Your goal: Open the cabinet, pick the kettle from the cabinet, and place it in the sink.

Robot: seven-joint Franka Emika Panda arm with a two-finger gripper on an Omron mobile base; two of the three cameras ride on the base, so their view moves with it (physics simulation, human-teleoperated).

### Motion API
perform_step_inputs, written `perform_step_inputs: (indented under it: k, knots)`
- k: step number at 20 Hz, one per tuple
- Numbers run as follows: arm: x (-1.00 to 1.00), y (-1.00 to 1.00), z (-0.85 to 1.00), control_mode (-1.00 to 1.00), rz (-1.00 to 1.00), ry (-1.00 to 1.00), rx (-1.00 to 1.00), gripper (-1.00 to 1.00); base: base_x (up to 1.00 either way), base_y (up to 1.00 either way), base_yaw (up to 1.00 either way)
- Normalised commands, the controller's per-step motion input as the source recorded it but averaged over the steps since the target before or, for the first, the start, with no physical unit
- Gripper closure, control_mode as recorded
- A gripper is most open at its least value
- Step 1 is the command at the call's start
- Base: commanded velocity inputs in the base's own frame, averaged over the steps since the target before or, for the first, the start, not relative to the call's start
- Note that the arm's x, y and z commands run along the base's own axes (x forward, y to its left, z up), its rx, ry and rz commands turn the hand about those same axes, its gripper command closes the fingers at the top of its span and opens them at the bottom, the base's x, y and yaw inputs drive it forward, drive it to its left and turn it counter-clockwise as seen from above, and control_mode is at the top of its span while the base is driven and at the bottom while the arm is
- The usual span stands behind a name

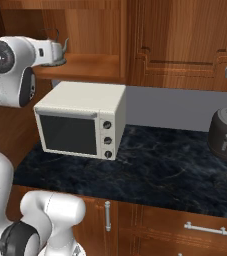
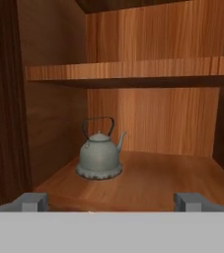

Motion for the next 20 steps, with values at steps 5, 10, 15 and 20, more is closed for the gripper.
perform_step_inputs:
  k: [5,10,15,20]
  knots:
    - [0.25,0.03,0.21,-1.0,0.0,0.0,0.0,-1.0,0.0,0.0,0.0]
    - [0.1,0.15,0.11,-1.0,0.01,-0.02,0.0,-1.0,0.0,0.0,0.0]
    - [0.1,0.22,0.0,-1.0,0.03,-0.18,0.0,-1.0,0.0,0.0,0.0]
    - [0.11,0.15,-0.01,-1.0,0.0,-0.11,0.02,-1.0,0.0,0.0,0.0]
